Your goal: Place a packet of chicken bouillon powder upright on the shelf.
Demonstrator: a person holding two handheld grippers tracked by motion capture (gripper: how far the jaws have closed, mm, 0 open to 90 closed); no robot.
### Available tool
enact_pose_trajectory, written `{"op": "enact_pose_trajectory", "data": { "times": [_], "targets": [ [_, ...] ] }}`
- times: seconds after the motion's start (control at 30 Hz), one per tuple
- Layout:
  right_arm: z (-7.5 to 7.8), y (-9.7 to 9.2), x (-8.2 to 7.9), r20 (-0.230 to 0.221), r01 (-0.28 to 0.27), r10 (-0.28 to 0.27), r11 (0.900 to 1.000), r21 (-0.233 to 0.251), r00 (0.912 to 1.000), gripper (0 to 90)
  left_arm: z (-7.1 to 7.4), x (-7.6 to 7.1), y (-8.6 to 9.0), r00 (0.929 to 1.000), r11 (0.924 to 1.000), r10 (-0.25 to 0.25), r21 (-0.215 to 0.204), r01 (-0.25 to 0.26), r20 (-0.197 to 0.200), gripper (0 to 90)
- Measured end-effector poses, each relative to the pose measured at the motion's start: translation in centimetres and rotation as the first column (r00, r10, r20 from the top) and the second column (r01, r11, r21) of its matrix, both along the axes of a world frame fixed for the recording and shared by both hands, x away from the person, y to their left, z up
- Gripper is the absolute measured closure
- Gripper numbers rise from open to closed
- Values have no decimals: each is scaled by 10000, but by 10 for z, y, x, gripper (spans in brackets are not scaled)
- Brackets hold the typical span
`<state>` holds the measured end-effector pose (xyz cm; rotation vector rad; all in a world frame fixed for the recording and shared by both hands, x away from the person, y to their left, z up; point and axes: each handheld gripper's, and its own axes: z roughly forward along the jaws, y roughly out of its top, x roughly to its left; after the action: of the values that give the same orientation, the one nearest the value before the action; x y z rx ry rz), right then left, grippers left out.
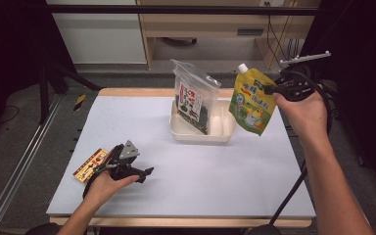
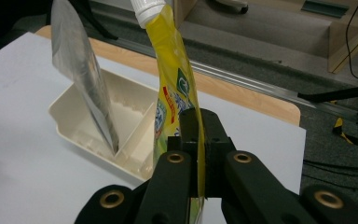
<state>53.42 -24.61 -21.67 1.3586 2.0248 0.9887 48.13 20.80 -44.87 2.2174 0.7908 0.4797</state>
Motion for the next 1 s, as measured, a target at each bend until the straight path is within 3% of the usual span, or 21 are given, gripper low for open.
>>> {"op": "enact_pose_trajectory", "data": {
  "times": [0.27, 1.0],
  "targets": [
    [-2, 15, 16, 127, 197, -197, 9998, 55, 9997, 900, -1, 0, 2, 10000, 10000, 60, -17, -60, 11, 81],
    [-11, 44, 40, 438, 693, -704, 9972, 269, 9966, 900, -1, 0, 1, 9999, 10000, 16, 82, -17, 105, 80]
  ]
}}
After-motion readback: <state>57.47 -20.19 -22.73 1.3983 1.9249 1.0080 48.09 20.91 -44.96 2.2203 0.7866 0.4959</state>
